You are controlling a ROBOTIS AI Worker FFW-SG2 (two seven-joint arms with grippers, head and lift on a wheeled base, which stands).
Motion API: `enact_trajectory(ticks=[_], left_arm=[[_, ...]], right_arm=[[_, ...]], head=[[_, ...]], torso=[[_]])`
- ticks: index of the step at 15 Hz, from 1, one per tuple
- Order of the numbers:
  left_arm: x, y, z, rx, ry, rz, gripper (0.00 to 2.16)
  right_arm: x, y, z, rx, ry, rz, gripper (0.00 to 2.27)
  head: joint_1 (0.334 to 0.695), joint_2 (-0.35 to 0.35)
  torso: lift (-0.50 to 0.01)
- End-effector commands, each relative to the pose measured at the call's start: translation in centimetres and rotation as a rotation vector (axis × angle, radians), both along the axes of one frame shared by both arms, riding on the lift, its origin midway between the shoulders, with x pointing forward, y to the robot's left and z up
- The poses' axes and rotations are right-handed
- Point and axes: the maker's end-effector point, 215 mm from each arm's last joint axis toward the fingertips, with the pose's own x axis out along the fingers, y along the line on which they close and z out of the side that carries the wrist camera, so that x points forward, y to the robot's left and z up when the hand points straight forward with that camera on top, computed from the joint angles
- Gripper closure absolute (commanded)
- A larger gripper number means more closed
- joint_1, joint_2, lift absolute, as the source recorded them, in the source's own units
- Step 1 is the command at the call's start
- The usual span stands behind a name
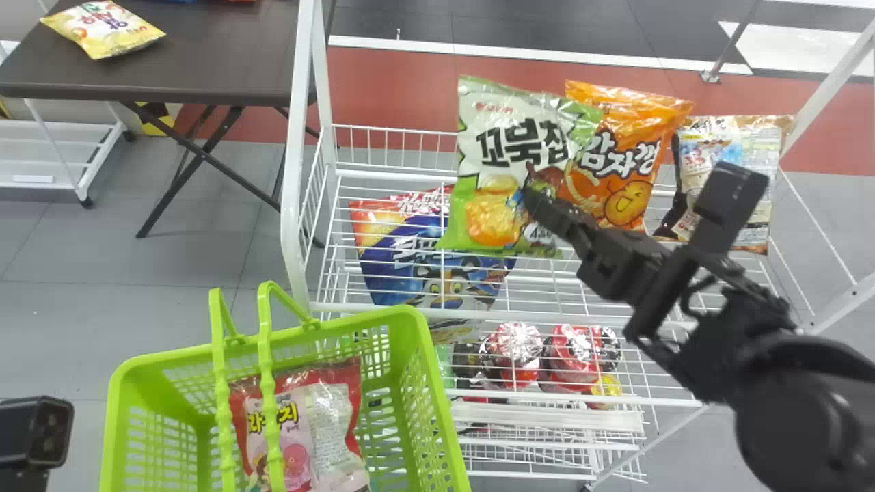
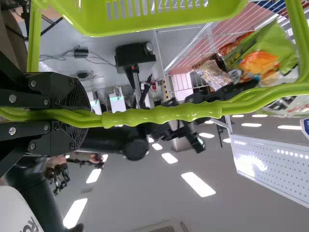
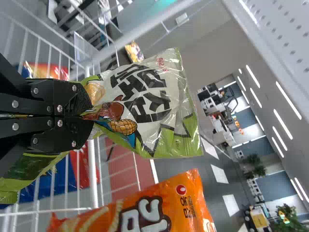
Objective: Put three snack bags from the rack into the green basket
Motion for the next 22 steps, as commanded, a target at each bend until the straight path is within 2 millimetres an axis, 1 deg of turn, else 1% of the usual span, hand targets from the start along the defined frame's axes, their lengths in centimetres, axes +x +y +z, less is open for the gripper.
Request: enact_trajectory(ticks=[1, 3, 4, 5, 6, 8, 9, 10, 11, 12, 13, 15, 16, 18, 19, 20, 21, 22], left_arm=[[0.0, 0.0, 0.2, -0.011, 0.000, -0.001, 2.15], [0.0, 0.0, 0.1, -0.013, 0.003, 0.000, 2.15], [0.0, 0.0, 0.1, -0.013, 0.003, 0.000, 2.15], [0.0, 0.0, 0.1, -0.014, 0.003, -0.001, 2.15], [0.0, 0.0, 0.1, -0.014, 0.003, -0.001, 2.15], [0.0, -0.1, 0.2, -0.016, 0.003, -0.001, 2.15], [-0.1, -0.1, 0.1, -0.015, 0.003, -0.003, 2.15], [-0.1, -0.2, 0.2, -0.018, 0.003, -0.005, 2.15], [0.0, -0.2, 0.2, -0.019, 0.001, -0.004, 2.15], [0.0, -0.2, 0.2, -0.018, 0.001, -0.006, 2.15], [0.0, -0.3, 0.2, -0.020, 0.001, -0.005, 2.15], [0.0, -0.2, 0.2, -0.019, 0.001, -0.004, 2.15], [-0.1, -0.1, 0.2, -0.017, 0.003, -0.003, 2.15], [-0.1, -0.2, 0.3, -0.019, 0.000, -0.004, 2.15], [-0.1, -0.2, 0.3, -0.021, 0.002, -0.005, 2.15], [-0.1, -0.2, 0.4, -0.021, -0.001, -0.005, 2.15], [-0.2, -0.2, 0.4, -0.021, -0.003, -0.006, 2.15], [-0.2, -0.2, 0.5, -0.024, -0.002, -0.007, 2.15]], right_arm=[[-6.1, 3.3, 0.9, 0.080, 0.091, 0.108, 2.25], [-10.9, 7.0, 0.5, 0.131, 0.204, 0.228, 2.25], [-12.7, 8.6, 0.5, 0.152, 0.245, 0.285, 2.25], [-14.4, 10.2, 1.0, 0.177, 0.267, 0.339, 2.25], [-16.0, 11.6, 1.4, 0.192, 0.285, 0.386, 2.25], [-18.9, 14.0, 0.4, 0.193, 0.364, 0.470, 2.25], [-19.2, 14.8, -0.1, 0.177, 0.377, 0.481, 2.14], [-20.5, 15.5, -1.9, 0.145, 0.436, 0.512, 1.75], [-21.4, 16.0, -3.2, 0.118, 0.475, 0.535, 0.95], [-21.8, 16.1, -4.1, 0.089, 0.493, 0.541, 0.00], [-22.3, 16.3, -4.6, 0.074, 0.510, 0.549, 0.00], [-22.9, 16.2, -4.9, 0.074, 0.529, 0.560, 0.04], [-22.7, 15.6, -4.9, 0.069, 0.525, 0.546, 0.05], [-21.8, 13.6, -4.8, 0.059, 0.518, 0.497, 0.06], [-20.9, 12.0, -4.7, 0.056, 0.504, 0.456, 0.06], [-19.2, 10.2, -4.2, 0.055, 0.467, 0.398, 0.06], [-16.2, 7.0, -3.4, 0.043, 0.400, 0.299, 0.06], [-14.2, 4.0, -3.0, 0.010, 0.372, 0.222, 0.06]], head=[[0.695, -0.070], [0.695, -0.039], [0.695, -0.015], [0.695, 0.045], [0.695, 0.081], [0.695, 0.145], [0.695, 0.179], [0.695, 0.233], [0.695, 0.258], [0.695, 0.278], [0.695, 0.298], [0.695, 0.331], [0.695, 0.335], [0.695, 0.331], [0.695, 0.316], [0.695, 0.295], [0.695, 0.228], [0.695, 0.228]], torso=[[0.000], [0.000], [0.000], [0.000], [0.000], [0.000], [0.000], [0.000], [0.000], [0.000], [0.000], [0.000], [0.000], [0.000], [0.000], [0.000], [0.000], [0.000]])
